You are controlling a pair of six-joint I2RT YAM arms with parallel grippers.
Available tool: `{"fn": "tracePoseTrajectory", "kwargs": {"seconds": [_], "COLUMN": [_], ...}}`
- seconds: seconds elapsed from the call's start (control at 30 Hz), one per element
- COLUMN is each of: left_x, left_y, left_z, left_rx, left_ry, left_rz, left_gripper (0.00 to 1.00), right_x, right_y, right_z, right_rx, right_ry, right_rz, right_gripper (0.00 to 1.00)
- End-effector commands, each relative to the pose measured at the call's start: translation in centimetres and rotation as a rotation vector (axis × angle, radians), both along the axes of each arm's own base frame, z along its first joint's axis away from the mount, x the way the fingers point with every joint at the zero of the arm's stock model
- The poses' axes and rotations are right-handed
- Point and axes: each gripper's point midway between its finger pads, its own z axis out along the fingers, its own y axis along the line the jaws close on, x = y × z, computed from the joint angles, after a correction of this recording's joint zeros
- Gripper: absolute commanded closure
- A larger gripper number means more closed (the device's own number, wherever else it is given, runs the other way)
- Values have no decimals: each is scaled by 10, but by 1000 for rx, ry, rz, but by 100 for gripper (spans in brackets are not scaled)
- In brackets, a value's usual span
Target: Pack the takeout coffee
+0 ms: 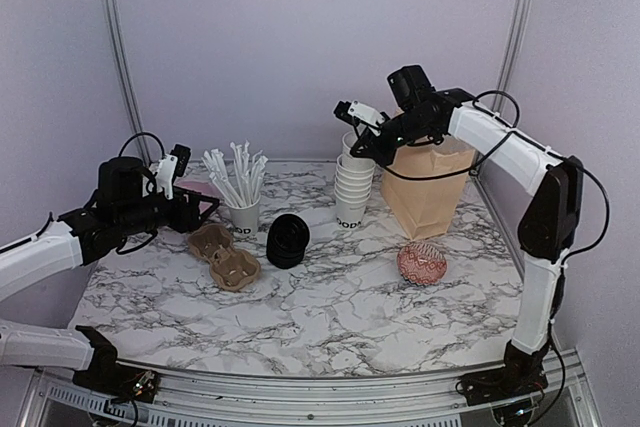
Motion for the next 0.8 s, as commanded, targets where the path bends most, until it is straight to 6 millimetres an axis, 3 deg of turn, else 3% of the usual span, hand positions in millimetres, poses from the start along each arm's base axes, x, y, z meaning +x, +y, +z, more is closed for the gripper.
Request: {"fn": "tracePoseTrajectory", "kwargs": {"seconds": [0.0, 0.1, 0.23, 0.4, 0.47, 0.57, 0.67, 0.77], "left_x": [0, 1, 1, 1, 1, -2, -4, -4], "left_y": [-6, -5, -5, -6, -5, -8, -9, -12], "left_z": [2, 0, -1, -2, -2, 0, -6, -6], "left_rx": [-5, 0, 4, 11, 14, 14, 48, 106], "left_ry": [11, 16, 17, 22, 26, 29, 42, 43], "left_rz": [-23, -20, -17, -24, -22, -43, -45, -20], "left_gripper": [41, 41, 41, 42, 45, 48, 50, 51], "right_x": [-10, -13, -25, -67, -90, -134, -172, -198], "right_y": [1, -2, -9, -22, -23, -21, -16, -10], "right_z": [39, 51, 93, 133, 129, 105, 60, 9], "right_rx": [39, 41, 79, 143, 169, 206, 167, 48], "right_ry": [-51, -63, -126, -168, -133, -65, -56, -85], "right_rz": [12, 11, 13, 58, 105, 231, 313, 344], "right_gripper": [100, 100, 100, 100, 100, 100, 100, 100]}}
